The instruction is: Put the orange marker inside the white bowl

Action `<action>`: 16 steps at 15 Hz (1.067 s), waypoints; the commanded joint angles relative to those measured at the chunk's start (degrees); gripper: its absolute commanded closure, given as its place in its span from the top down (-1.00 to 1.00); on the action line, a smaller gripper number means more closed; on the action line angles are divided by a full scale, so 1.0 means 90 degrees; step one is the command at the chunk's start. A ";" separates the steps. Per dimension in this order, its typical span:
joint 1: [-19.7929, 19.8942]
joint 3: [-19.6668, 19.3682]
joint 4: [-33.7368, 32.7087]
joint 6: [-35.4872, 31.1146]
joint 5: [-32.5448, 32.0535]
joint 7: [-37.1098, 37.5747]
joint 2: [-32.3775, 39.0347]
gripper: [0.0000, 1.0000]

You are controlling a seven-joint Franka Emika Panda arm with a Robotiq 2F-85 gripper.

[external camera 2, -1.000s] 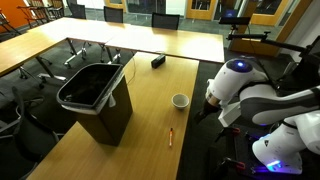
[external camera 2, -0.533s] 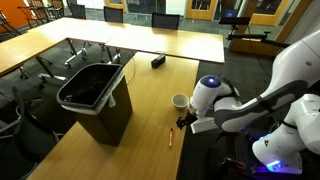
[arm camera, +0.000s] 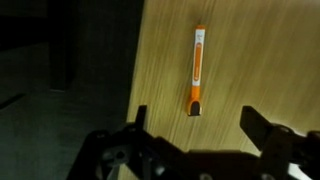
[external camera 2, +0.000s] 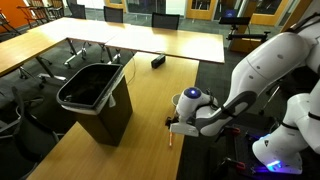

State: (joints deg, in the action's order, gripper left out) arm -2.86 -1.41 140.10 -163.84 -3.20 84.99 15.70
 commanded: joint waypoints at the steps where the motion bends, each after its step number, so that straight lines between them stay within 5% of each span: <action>1: -0.0768 -0.0630 -0.0623 0.0072 0.0004 0.0397 0.0778 1.00; 7: -0.1193 -0.0895 -0.1362 0.0304 0.0412 0.0171 0.1611 0.55; 16: -0.1085 -0.0832 -0.1573 0.1021 0.0550 -0.0057 0.1595 -0.92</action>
State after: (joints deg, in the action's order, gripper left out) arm -12.43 -8.77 126.07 -157.34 0.37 86.30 30.85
